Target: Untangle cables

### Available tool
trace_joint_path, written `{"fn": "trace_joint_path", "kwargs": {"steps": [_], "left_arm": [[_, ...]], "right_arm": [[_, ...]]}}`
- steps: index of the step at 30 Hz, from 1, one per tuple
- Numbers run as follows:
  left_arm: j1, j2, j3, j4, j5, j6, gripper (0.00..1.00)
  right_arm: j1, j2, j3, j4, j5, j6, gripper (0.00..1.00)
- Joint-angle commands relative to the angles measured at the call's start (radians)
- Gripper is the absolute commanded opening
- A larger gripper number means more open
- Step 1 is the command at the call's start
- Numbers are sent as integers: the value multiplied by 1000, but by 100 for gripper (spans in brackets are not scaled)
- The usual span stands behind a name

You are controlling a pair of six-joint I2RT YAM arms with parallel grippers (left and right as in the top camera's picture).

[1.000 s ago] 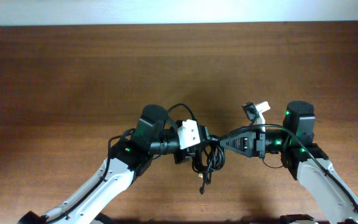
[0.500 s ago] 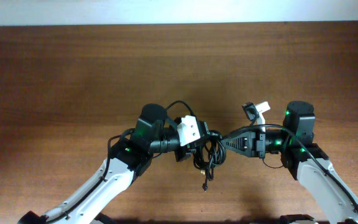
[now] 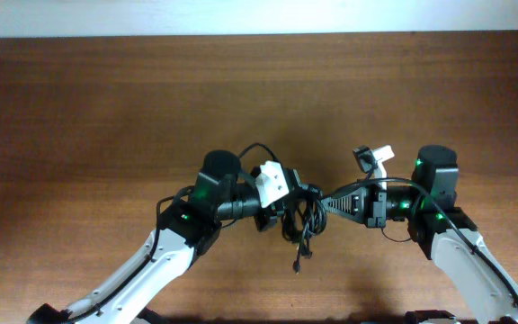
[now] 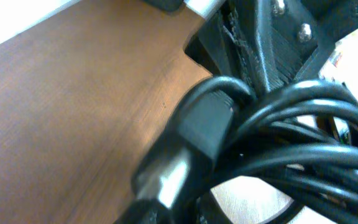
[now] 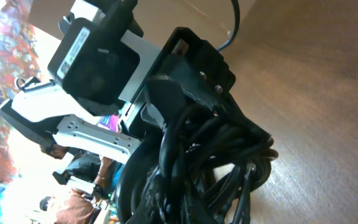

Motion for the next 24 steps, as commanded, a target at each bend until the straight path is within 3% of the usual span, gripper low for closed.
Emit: {"fn": "trace_joint_path", "kwargs": {"steps": [1,9,24], "left_arm": [[-6,0,19,114,2,-153,0],[-6,-17,19,153,13,-153,0],[-3,-213,19,191,31,-153,0]], "right_arm": [[9,1,2,-6,-9,-11,4],[9,1,2,-7,19,-10,4],[9,2,2,-41,81,-7,4]]}}
